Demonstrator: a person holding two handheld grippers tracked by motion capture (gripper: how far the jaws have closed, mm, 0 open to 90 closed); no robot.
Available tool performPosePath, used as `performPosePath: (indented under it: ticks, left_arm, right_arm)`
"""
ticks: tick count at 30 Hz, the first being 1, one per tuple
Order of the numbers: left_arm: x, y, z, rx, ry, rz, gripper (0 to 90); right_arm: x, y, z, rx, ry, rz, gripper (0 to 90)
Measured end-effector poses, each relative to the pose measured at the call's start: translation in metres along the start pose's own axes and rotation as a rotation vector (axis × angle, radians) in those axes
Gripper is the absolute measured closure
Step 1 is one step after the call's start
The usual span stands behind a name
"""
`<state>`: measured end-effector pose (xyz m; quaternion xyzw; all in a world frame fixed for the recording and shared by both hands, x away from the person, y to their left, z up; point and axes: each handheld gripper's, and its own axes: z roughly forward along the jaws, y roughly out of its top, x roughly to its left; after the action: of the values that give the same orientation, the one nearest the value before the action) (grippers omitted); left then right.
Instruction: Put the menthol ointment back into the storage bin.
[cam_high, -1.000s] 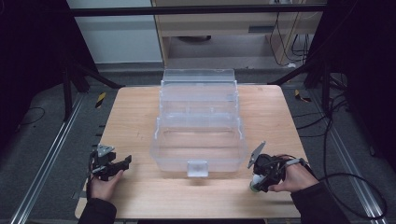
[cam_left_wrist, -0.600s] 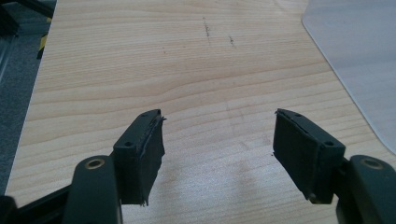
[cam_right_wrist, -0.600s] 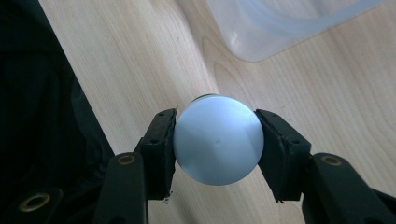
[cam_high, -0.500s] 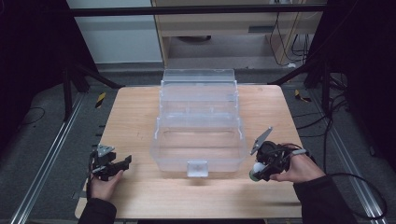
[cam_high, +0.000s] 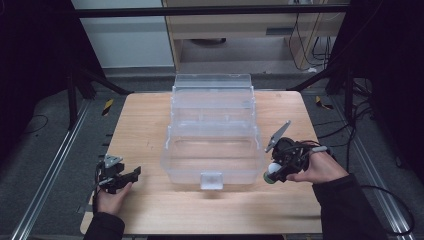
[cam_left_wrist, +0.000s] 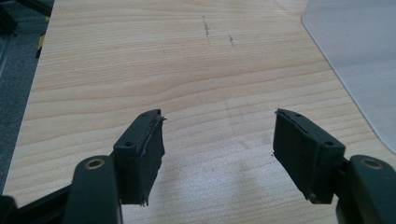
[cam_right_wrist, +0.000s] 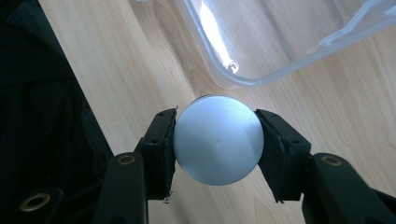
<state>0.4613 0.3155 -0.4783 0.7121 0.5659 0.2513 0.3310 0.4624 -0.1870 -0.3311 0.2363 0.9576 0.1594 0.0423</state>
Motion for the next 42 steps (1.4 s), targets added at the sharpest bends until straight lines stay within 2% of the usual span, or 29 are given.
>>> performPosePath:
  ticks: [13,20,31,42]
  left_arm:
    - [0.000,0.000,0.000,-0.003,0.000,-0.002,32.9]
    - [0.001,0.000,0.000,-0.002,0.001,-0.003,33.0]
    - [0.001,0.000,0.000,-0.001,0.000,-0.002,33.1]
    - [0.002,0.000,-0.001,-0.005,0.000,-0.004,33.1]
  right_arm:
    - [-0.012,0.022,-0.014,-0.047,-0.003,0.005,50.5]
    - [-0.018,0.031,-0.013,-0.068,-0.014,0.011,50.5]
    - [-0.027,0.046,0.003,-0.099,-0.015,0.017,50.6]
    - [-0.032,0.060,0.031,-0.064,-0.014,0.001,50.5]
